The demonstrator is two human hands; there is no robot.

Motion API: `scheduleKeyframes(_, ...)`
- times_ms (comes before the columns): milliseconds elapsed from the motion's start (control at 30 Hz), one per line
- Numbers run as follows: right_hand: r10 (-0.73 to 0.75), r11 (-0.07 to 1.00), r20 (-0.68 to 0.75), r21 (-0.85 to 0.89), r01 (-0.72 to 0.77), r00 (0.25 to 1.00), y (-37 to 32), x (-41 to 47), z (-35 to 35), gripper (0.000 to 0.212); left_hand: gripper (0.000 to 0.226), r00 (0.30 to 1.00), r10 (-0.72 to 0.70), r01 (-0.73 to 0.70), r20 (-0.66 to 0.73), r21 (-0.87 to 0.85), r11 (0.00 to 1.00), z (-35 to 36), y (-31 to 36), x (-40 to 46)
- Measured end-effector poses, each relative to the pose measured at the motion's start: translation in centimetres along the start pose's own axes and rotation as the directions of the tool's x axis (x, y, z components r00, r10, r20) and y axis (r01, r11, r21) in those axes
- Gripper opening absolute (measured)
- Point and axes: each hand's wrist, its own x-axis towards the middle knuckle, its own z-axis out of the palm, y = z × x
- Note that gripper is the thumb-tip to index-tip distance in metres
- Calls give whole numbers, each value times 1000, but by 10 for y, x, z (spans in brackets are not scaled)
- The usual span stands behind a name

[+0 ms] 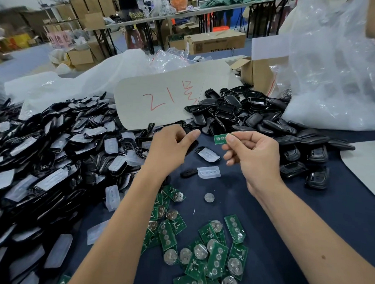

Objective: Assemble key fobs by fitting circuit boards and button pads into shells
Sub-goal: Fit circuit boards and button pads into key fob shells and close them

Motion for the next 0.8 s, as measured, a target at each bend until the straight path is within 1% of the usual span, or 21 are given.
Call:
scheduleKeyframes(67, -16, 1000, -16, 0, 16, 1000, 0, 0, -1, 9, 36, 981, -109, 140, 161, -198, 970, 7, 6, -5)
scheduleKeyframes(133, -42, 999, -28, -26, 41, 999, 1, 1, -2, 11, 25, 943, -140, 235, 301, -306, 923, 13, 11, -10)
scheduleKeyframes(200, -65, 995, -20, -71, 64, 998, 2, 1, -3, 9, 18, 918, -144, 296, 369, -399, 868, 15, 16, -13)
scheduleKeyframes(300, -65, 991, 22, -117, 67, 998, 5, 1, -4, 8, 27, 895, -149, 376, 421, -529, 761, 15, 21, -13)
scheduleKeyframes(400, -62, 981, 64, -179, 73, 996, 7, 0, -3, 9, 35, 884, -114, 390, 454, -580, 715, 14, 23, -14)
scheduleKeyframes(600, -101, 933, 102, -335, 130, 990, 9, 2, -6, 10, 44, 883, -115, 410, 456, -626, 663, 8, 21, -13)
scheduleKeyframes(667, -113, 925, 102, -353, 142, 988, 10, 2, -6, 9, 48, 888, -96, 389, 450, -624, 678, 8, 19, -12)
scheduleKeyframes(800, -147, 921, 120, -344, 180, 982, 6, 0, -5, 8, 48, 917, -82, 306, 391, -554, 774, 12, 18, -10)
